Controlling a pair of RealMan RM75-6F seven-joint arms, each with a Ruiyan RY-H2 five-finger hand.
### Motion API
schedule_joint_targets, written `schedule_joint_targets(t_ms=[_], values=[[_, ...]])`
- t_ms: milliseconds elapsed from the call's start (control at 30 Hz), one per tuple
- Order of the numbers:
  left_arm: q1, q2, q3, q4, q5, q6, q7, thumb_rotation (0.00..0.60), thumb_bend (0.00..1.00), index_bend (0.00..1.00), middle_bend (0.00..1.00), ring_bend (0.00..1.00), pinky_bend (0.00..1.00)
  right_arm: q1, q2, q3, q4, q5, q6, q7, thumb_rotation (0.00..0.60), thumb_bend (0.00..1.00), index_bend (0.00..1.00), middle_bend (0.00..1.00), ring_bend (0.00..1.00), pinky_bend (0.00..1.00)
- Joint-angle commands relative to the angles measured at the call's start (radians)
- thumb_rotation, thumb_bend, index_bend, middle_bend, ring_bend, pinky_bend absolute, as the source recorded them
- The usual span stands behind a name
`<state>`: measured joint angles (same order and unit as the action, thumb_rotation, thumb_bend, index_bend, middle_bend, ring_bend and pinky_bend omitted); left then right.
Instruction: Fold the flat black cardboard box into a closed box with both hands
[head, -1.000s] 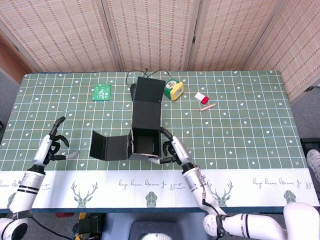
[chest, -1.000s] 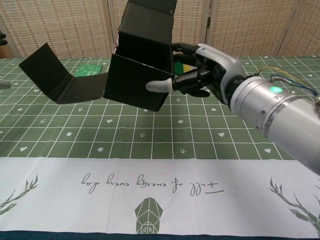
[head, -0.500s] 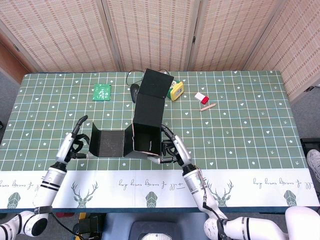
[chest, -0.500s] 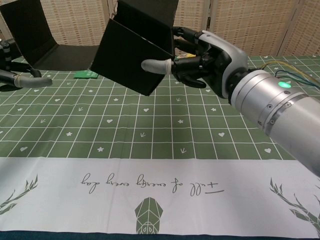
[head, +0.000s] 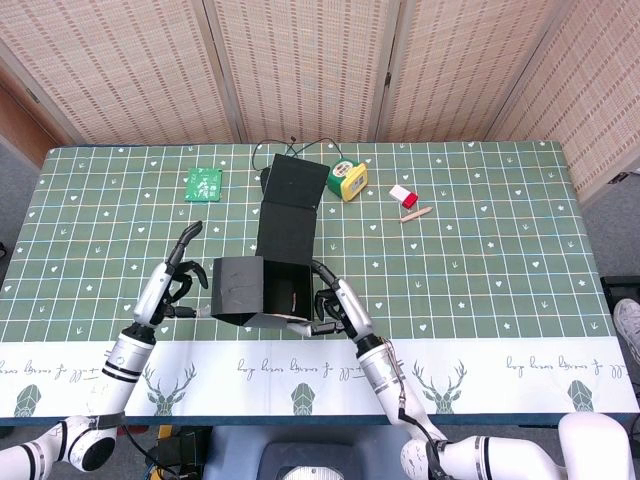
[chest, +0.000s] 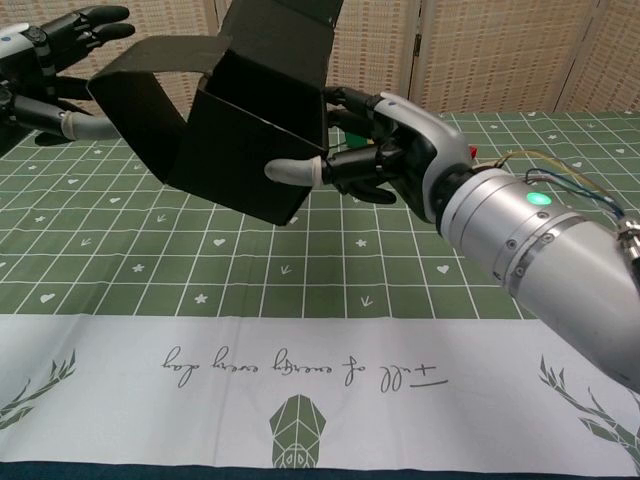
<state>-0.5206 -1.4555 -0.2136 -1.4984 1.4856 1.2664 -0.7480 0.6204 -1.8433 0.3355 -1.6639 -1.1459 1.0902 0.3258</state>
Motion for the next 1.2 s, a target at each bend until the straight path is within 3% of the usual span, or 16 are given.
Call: schedule_joint_targets(t_ms=[33,400,667,1200], values=[[-0.001,-0.015,0.001,0.02,0.022,0.03,0.033,0.6,0.09,0.01,0.0,0.58,0.97,0.001,-0.005,-0.01,-0.003,0.012,-0.01,-0.017,0.6,0.29,0.36,0.4,0.78,1.0],[-0.022,-0.088,0.05,0.192,0.183,0.161,0.058,0.6,0.09,0.14,0.04,0.59,0.96,0.013,0.009,-0.008,-0.03,0.087,-0.062,-0.088,0.6,0.29,0.36,0.4,0.78,1.0],[-0.061,-0.154,0.116,0.416,0.329,0.266,0.078,0.6,0.09,0.23,0.12,0.63,0.96,0.022,0.025,-0.005,-0.041,0.137,-0.095,-0.126,0.6,0.29,0.36,0.4,0.78,1.0],[-0.114,-0.278,0.229,0.743,0.419,0.346,0.05,0.6,0.09,0.3,0.2,0.63,0.96,0.032,0.025,-0.042,0.018,0.13,-0.154,-0.134,0.6,0.29,0.36,0.4,0.78,1.0]])
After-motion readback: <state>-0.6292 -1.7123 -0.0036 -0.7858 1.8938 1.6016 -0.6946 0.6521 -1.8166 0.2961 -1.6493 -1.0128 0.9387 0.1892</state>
